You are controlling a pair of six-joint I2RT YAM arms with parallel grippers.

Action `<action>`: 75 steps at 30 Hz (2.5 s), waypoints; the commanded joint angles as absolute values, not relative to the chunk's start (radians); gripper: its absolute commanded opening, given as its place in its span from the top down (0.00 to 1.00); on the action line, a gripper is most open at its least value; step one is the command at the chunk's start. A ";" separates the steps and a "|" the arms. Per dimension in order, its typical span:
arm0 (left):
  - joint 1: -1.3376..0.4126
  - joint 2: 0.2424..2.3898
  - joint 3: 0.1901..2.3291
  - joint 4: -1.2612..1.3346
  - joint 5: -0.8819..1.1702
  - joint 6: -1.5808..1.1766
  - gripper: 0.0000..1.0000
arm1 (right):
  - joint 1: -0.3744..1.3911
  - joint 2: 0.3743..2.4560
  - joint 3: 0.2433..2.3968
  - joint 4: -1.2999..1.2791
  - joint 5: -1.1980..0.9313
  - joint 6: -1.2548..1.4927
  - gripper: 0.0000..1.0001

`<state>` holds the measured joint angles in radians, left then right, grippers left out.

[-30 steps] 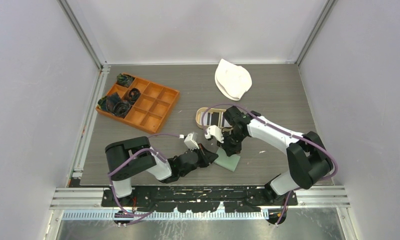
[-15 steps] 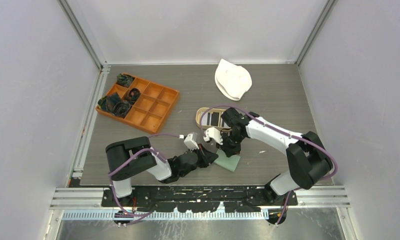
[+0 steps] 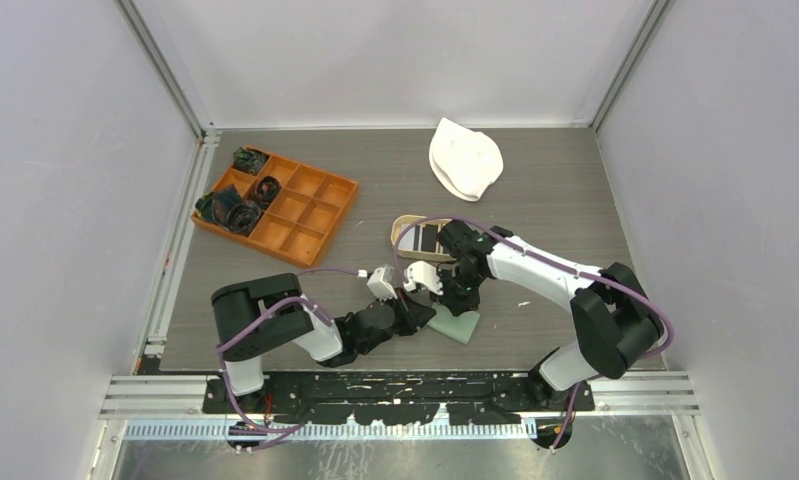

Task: Put the credit cards into the card holder
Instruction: Close the card holder at the center of the board.

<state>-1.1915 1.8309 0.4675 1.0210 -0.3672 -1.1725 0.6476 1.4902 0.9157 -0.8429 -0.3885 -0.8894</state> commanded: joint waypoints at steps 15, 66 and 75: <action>-1.193 1.854 0.452 1.083 -0.392 -1.163 1.00 | 0.718 1.525 0.896 -0.890 -0.380 -0.911 0.99; -1.193 1.882 0.448 1.138 -0.382 -1.160 1.00 | 0.571 1.458 0.930 -0.749 -0.326 -0.696 0.45; -1.193 1.884 0.442 1.145 -0.382 -1.161 1.00 | 0.579 1.466 0.947 -0.743 -0.293 -0.669 0.80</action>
